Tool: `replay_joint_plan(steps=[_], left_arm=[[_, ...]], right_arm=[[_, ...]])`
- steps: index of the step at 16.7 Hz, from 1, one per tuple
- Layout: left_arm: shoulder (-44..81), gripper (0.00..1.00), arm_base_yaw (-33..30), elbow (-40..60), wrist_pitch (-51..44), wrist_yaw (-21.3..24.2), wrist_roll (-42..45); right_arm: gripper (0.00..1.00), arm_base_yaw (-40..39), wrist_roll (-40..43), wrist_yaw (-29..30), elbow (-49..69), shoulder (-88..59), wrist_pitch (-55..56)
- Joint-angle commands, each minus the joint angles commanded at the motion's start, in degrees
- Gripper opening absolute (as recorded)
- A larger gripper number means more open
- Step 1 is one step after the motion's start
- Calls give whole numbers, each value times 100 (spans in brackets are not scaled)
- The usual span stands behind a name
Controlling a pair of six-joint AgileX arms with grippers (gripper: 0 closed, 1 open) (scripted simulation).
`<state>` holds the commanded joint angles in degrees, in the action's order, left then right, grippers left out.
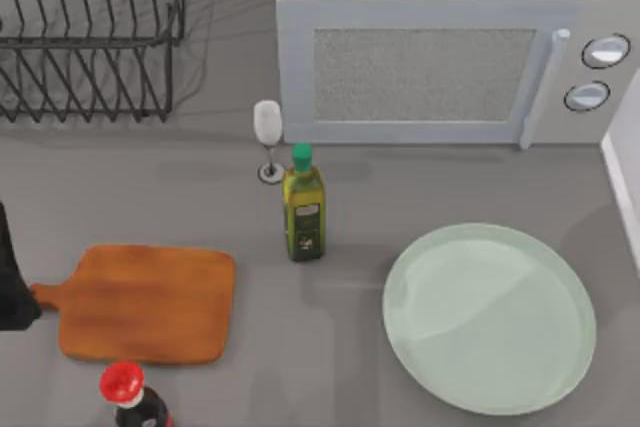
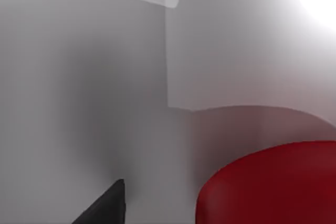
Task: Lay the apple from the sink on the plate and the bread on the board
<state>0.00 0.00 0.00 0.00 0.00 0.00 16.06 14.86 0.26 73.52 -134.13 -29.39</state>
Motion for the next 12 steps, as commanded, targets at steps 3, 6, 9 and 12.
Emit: replay_joint_plan(steps=[3,6,9,12], left_arm=[[0,100,0,0,0,0,0],[0,100,0,0,0,0,0],[0,100,0,0,0,0,0],[0,100,0,0,0,0,0]], right_arm=[[85,0,0,0,0,0,0],[62,0,0,0,0,0,0],[40,0,0,0,0,0,0],[17,0,0,0,0,0,0]])
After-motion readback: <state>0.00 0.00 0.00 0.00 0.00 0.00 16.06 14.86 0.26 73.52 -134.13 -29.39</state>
